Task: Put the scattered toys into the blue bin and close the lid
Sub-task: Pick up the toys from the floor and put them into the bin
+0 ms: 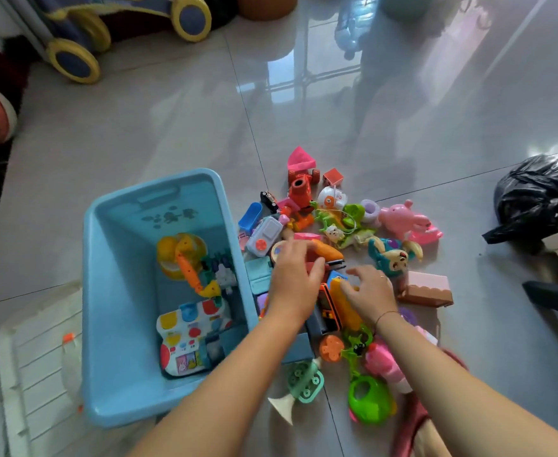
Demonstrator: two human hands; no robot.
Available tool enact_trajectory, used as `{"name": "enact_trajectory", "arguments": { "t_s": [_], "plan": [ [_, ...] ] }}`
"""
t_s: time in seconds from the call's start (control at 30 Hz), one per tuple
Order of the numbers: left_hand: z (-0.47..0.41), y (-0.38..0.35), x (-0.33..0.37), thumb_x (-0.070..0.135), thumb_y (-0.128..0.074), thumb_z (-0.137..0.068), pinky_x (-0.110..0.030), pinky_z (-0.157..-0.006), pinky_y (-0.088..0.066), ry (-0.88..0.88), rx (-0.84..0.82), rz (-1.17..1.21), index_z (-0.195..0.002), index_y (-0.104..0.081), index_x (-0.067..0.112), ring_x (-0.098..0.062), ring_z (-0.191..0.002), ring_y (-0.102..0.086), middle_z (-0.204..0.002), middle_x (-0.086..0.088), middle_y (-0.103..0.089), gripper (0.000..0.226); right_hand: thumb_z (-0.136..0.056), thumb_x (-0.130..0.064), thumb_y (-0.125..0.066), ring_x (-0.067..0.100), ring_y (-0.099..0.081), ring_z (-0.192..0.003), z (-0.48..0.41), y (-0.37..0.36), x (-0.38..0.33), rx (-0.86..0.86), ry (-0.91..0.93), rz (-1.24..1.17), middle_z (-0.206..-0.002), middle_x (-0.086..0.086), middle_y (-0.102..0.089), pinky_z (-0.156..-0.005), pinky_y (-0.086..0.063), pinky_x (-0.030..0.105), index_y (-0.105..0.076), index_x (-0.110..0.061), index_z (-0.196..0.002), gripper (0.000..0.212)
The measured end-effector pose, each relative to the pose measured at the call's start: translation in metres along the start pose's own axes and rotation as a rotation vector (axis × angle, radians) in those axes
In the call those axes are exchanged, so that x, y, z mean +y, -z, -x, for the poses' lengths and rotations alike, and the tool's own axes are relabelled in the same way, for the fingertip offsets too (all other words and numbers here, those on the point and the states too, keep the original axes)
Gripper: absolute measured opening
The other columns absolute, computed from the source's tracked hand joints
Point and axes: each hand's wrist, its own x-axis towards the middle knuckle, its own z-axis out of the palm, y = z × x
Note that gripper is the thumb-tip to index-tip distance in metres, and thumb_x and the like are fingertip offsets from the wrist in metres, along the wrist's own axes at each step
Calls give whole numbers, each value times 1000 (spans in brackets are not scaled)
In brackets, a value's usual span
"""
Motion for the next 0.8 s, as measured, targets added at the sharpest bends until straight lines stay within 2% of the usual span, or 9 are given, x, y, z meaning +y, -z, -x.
{"name": "enact_trajectory", "arguments": {
  "t_s": [0.07, 0.17, 0.23, 0.33, 0.47, 0.53, 0.63, 0.73, 0.8],
  "plan": [
    [5, -46, -8, 32, -58, -88, -36, -92, -46, 244, -157, 24, -119, -53, 18, -21, -109, -54, -119, -2, -50, 34, -81, -35, -61, 26, -53, -110, 4, -9, 5, -25, 3, 37, -114, 8, -61, -93, -40, 36, -60, -16, -114, 39],
    [7, -87, -34, 41, -50, -92, -40, -101, -40, 502, -294, -43, -142, -32, 20, -29, -126, -45, -142, -8, -35, 57, -82, -31, -63, 28, -52, -113, 7, -18, 17, -36, -57, 40, -117, 9, -61, -94, -41, 36, -59, -16, -118, 40],
    [7, -99, -46, 41, -45, -94, -40, -102, -37, 522, -352, -138, -147, -24, 24, -29, -131, -39, -148, -9, -27, 59, -84, -28, -61, 29, -52, -108, 9, -23, 23, -36, -64, 20, -112, 10, -64, -88, -41, 35, -61, -15, -113, 32],
    [2, -106, -55, 36, -49, -93, -42, -97, -42, 443, -382, -254, -138, -37, 23, -31, -123, -45, -138, -11, -37, 48, -84, -23, -61, 31, -55, -101, 11, -24, 29, 37, -116, -80, -102, 11, -67, -81, -42, 35, -64, -14, -104, 22],
    [1, -100, -63, 17, -53, -89, -36, -79, -42, 461, -285, -238, -102, -50, 17, -30, -104, -56, -118, -7, -54, 13, -86, -18, -61, 25, -56, -93, 15, -18, 28, 127, -221, -310, -100, 9, -66, -80, -43, 32, -63, -11, -107, 23],
    [3, -91, -60, 10, -52, -88, -32, -78, -41, 494, -215, -167, -91, -50, 21, -27, -103, -58, -115, -4, -61, 12, -86, -18, -61, 26, -57, -95, 17, -13, 26, 169, -242, -404, -97, 7, -63, -78, -42, 30, -63, -10, -107, 22],
    [7, -67, -47, 11, -56, -87, -29, -74, -41, 432, -110, -38, -93, -51, 19, -23, -96, -58, -107, -2, -63, 12, -86, -21, -63, 31, -60, -97, 21, 3, 15, 264, -245, -516, -94, 9, -64, -79, -48, 37, -63, -12, -99, 16],
    [14, -24, -21, 12, -57, -88, -32, -73, -50, 347, 5, 118, -104, -50, 20, -17, -89, -59, -100, 2, -59, 19, -86, -25, -63, 27, -61, -90, 26, 23, -16, 353, -242, -667, -88, 3, -62, -79, -52, 39, -60, -18, -95, 13],
    [21, 11, -5, 11, -56, -89, -18, -63, -53, 299, 105, 240, -110, -49, 23, 1, -78, -58, -97, 6, -55, 25, -86, -25, -64, 21, -60, -88, 34, 36, -47, 395, -179, -785, -89, 1, -62, -77, -52, 34, -58, -18, -97, 14]
  ]
}}
